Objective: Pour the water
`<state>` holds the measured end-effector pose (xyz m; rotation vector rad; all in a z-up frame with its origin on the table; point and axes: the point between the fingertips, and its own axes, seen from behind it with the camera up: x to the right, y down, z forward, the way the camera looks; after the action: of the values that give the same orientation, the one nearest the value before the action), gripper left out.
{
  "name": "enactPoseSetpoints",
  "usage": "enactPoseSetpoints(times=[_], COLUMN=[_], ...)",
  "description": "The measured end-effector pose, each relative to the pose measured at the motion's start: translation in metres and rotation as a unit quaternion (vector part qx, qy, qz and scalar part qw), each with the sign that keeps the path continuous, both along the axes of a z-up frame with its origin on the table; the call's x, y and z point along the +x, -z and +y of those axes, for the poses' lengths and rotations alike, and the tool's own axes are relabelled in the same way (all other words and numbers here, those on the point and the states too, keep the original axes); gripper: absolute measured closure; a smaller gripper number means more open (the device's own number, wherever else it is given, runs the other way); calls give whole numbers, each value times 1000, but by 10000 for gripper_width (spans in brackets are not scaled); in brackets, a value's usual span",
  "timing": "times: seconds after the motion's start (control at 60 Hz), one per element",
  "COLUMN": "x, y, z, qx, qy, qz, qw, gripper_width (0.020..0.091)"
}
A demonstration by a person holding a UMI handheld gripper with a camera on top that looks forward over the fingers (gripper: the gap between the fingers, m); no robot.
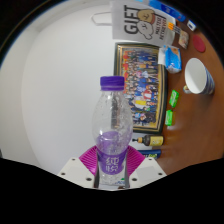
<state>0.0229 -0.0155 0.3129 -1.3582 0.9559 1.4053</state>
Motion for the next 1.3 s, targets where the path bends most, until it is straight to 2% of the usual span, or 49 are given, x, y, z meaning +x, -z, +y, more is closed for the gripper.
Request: enactPoseSetpoints(times=[0.233,0.333,0.45,0.6,0.783,0.933,1.1,1.233,1.3], x=[74,81,73,65,74,136,214,282,312], y=[68,94,105,102,81,42,10,45,72], z=[31,36,35,31,27,32,36,38,43], qx=[-68,-94,-110,-117,-102,-43,-7,-18,-45], qy=[11,1,-26,-51,-69,-22,47,87,87], qz=[238,288,310,282,56,-221,-474,-621,-666], qw=[969,953,944,951,991,974,879,778,739], gripper_width=[766,767,766,765,768,765,765,765,765])
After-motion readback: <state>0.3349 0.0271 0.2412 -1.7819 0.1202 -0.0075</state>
